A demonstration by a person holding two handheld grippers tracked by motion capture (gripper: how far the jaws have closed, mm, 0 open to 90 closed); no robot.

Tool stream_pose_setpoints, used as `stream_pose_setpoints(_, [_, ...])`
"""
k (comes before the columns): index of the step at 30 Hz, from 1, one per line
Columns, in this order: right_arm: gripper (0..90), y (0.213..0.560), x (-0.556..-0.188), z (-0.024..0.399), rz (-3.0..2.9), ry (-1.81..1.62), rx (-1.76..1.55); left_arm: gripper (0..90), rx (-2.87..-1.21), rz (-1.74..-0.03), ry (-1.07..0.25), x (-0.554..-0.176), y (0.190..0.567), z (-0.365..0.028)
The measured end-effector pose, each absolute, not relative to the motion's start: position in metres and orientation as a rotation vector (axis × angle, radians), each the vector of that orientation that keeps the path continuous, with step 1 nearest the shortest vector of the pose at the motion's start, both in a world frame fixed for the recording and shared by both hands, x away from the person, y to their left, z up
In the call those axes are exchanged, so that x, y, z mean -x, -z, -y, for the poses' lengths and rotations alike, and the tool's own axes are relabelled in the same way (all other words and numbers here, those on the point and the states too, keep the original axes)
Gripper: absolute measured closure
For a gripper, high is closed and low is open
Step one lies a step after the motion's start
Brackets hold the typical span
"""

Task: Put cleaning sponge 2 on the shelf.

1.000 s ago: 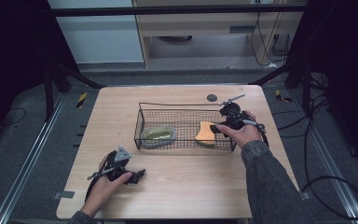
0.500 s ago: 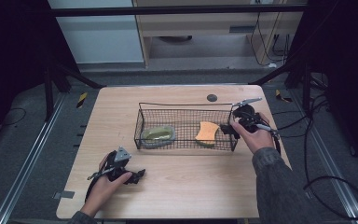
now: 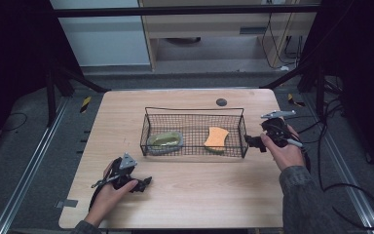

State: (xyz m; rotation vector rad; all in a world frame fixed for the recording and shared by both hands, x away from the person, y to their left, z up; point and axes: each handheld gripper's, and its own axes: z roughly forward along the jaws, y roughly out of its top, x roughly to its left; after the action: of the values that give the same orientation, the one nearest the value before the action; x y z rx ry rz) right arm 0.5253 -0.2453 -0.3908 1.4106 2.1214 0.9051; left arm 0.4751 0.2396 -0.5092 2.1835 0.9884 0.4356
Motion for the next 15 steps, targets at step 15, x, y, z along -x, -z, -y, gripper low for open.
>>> stream_pose_setpoints(15, [10.1, 0.423, -0.515, 0.275, -2.064, -0.812, -1.416, 0.0, -2.183, -0.990, -0.436, -0.475, 0.509, -0.239])
